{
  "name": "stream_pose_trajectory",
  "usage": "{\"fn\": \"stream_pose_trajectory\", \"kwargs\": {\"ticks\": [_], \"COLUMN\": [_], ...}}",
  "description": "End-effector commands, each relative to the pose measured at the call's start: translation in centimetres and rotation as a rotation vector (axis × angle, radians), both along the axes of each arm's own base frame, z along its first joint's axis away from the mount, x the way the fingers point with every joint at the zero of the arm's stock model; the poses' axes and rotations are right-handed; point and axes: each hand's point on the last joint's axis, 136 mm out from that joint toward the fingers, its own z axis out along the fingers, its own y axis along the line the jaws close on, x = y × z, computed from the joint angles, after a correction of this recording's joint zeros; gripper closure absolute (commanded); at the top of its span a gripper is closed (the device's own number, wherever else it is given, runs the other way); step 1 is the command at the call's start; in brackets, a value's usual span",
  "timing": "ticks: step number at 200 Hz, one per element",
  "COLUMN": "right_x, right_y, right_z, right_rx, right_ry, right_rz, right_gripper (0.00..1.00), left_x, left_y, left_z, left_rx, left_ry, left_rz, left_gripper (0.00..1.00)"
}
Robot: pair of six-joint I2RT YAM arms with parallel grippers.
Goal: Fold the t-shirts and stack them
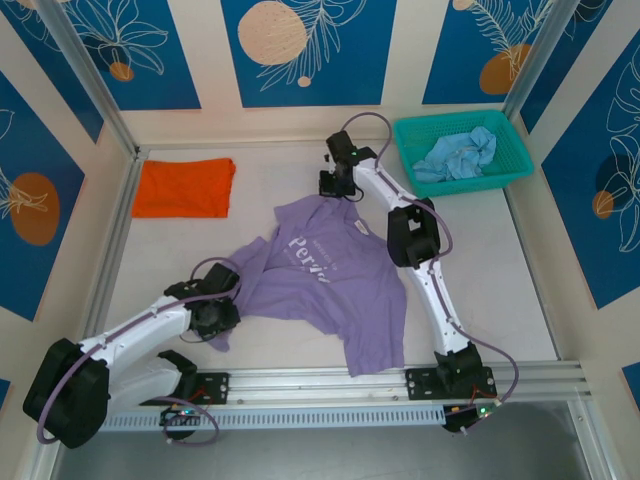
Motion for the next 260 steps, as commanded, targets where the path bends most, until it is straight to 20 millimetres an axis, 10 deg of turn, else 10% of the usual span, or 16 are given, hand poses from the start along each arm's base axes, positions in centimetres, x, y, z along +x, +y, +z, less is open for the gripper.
{"fn": "stream_pose_trajectory", "kwargs": {"ticks": [1, 55, 110, 148, 178, 192, 207, 232, 260], "right_x": [0.1, -2.0, -5.1, -4.3, -0.1, 2.4, 4.3, 4.3, 1.2], "right_y": [-2.0, -7.3, -14.4, -15.0, -15.7, -16.1, -17.0, -16.9, -14.9], "right_z": [6.9, 14.2, 17.1, 19.1, 19.2, 18.5, 17.7, 19.2, 23.1], "right_rx": [0.002, 0.016, 0.041, 0.083, 0.073, 0.087, 0.107, 0.169, 0.181], "right_ry": [-0.088, -0.206, -0.262, -0.323, -0.32, -0.294, -0.241, -0.18, -0.25], "right_rz": [-0.049, -0.139, -0.304, -0.327, -0.389, -0.416, -0.469, -0.456, -0.361], "right_gripper": [1.0, 1.0, 1.0, 1.0, 1.0, 0.99, 0.57, 0.4, 0.38], "left_x": [0.8, 3.4, 7.9, 14.3, 22.8, 26.8, 30.0, 32.5, 30.5], "left_y": [0.0, -0.6, -3.3, -5.0, -2.2, 1.3, 4.9, 5.4, 3.5], "left_z": [0.9, 6.4, 14.9, 20.7, 22.2, 21.6, 19.3, 18.5, 19.9], "left_rx": [0.022, 0.021, -0.073, -0.141, -0.178, -0.153, -0.123, -0.221, -0.15], "left_ry": [-0.037, -0.186, -0.403, -0.507, -0.511, -0.479, -0.399, -0.347, -0.402], "left_rz": [-0.024, -0.09, -0.147, -0.109, 0.055, 0.196, 0.346, 0.368, 0.265], "left_gripper": [1.0, 1.0, 1.0, 1.0, 1.0, 0.56, 0.02, 0.0, 0.0]}}
